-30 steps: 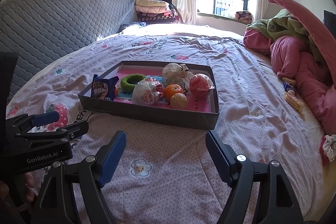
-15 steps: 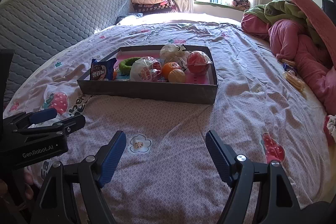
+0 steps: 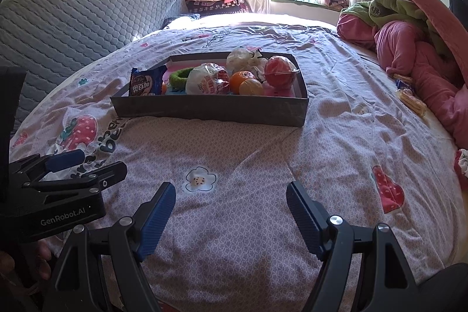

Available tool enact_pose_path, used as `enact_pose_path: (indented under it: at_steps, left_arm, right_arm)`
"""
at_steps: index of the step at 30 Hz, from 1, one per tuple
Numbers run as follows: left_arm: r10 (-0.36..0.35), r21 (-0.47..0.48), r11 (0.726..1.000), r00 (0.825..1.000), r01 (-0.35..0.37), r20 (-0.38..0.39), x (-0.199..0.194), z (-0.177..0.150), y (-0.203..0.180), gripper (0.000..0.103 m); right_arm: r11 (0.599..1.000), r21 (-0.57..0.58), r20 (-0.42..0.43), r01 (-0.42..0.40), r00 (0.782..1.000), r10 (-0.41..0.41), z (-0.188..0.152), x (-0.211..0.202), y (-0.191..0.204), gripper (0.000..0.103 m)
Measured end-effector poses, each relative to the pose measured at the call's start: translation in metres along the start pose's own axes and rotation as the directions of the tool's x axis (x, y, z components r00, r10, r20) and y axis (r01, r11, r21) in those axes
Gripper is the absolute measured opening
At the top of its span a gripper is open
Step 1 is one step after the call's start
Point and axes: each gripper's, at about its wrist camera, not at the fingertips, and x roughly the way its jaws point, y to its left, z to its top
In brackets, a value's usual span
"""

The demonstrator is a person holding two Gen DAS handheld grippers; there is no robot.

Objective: Organize objects

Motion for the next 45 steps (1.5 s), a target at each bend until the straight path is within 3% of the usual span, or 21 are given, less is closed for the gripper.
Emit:
enact_pose_path:
  at_steps: [11, 45]
  left_arm:
    - [-0.035, -0.01, 0.999, 0.999, 0.035, 0.004, 0.004, -0.002, 0.001, 0.08]
    - [-0.032, -0.015, 0.999, 0.999, 0.032, -0.022, 0.012, -0.003, 0.002, 0.08]
  right_arm:
    - [1.0, -0.005, -0.019, -0.001, 1.0, 0.001, -0.004, 0.006, 0.003, 0.078]
    - [1.0, -0.01, -0.031, 0.005, 1.0, -0.005, -0.007, 0.012, 0.007, 0.078]
